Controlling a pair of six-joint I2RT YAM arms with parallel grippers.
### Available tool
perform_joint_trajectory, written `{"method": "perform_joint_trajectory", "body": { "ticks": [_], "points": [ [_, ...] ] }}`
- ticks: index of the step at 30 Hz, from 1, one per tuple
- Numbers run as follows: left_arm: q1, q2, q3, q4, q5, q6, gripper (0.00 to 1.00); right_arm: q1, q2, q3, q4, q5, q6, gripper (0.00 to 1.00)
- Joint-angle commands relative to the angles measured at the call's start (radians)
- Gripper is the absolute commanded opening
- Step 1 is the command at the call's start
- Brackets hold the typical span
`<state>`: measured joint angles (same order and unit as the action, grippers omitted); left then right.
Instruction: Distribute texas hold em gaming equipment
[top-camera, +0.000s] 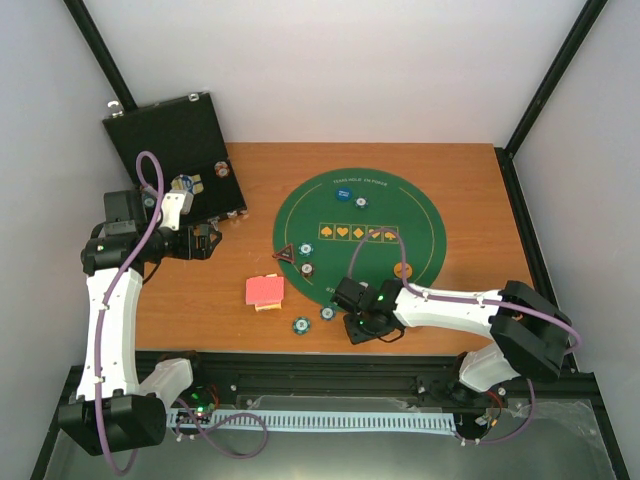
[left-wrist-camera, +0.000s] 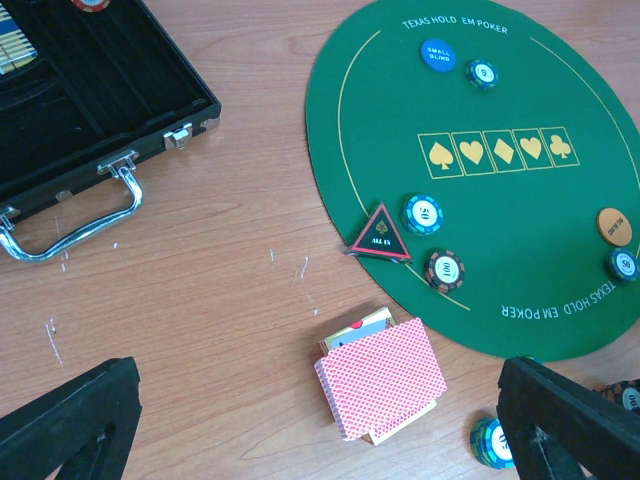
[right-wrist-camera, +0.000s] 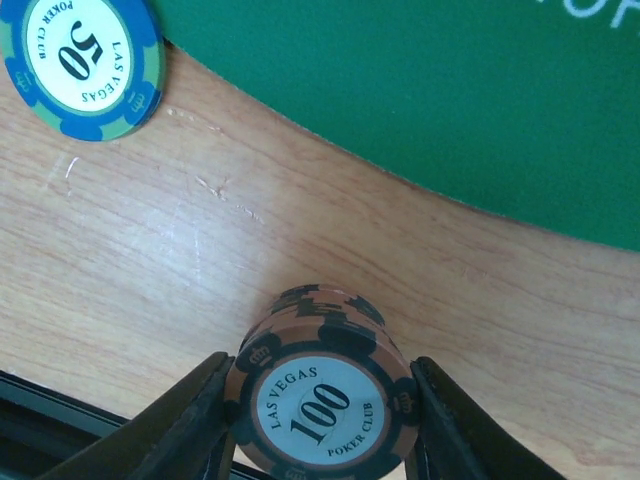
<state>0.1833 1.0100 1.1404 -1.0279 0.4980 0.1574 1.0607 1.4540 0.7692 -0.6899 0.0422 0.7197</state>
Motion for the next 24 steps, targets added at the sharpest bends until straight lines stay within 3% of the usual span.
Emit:
{"method": "perform_joint_trajectory", "body": {
  "ticks": [1, 18, 24],
  "points": [
    [0.007, -0.006, 0.045, -0.012, 0.005, 0.002, 1.00, 0.005, -0.003, 0.005, -0.001, 0.014, 0.010, 0.36],
    [0.006, -0.005, 0.042, -0.012, 0.009, 0.000, 1.00, 0.003, -0.040, 0.180, -0.146, 0.058, -0.036, 0.27],
    [0.006, -0.003, 0.040, -0.010, 0.008, 0.002, 1.00, -0.049, -0.012, 0.282, -0.188, 0.062, -0.096, 0.24]
  ]
}}
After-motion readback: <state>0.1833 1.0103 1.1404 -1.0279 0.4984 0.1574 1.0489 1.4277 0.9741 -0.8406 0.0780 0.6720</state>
